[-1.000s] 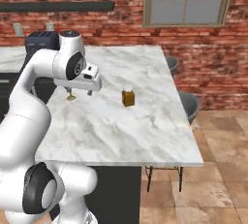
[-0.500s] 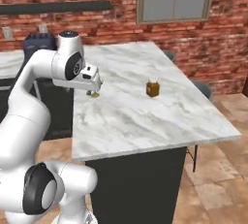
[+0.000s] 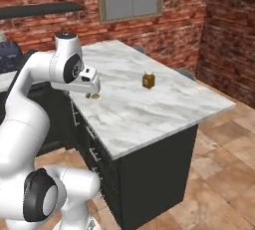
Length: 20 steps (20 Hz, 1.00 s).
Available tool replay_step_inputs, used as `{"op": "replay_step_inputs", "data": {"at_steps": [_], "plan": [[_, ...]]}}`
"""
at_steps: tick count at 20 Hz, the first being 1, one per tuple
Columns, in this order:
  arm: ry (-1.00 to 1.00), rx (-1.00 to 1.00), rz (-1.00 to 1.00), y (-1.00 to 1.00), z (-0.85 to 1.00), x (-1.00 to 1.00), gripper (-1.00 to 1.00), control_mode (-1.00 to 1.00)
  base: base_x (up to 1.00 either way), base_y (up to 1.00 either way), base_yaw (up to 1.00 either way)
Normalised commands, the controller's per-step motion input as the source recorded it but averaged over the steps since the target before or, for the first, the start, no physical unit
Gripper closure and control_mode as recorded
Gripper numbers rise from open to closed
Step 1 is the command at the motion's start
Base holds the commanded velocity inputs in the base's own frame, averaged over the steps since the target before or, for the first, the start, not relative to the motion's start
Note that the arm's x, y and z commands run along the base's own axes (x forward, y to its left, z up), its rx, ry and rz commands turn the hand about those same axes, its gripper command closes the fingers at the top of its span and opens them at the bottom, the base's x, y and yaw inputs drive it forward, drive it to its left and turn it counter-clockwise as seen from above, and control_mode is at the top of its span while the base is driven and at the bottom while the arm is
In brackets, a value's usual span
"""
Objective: Pick the candle and candle from the dining table and place them in the open cabinet. Close the cabinet after placing the objects.
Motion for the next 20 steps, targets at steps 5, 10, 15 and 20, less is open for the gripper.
{"op": "replay_step_inputs", "data": {"at_steps": [5, 10, 15, 20], "plan": [[0.0, 0.0, 0.0, 0.0, 0.0, 0.0, -1.0, 1.0, 0.0, 0.91, -0.67], [0.0, 0.0, 0.0, 0.0, 0.0, 0.0, -1.0, 1.0, 0.0, 0.79, -0.72], [0.0, 0.0, 0.0, 0.0, 0.0, 0.0, -1.0, 1.0, 0.0, 0.74, -0.73], [0.0, 0.0, 0.0, 0.0, 0.0, 0.0, -1.0, 1.0, 0.04, 0.86, -0.68]]}}
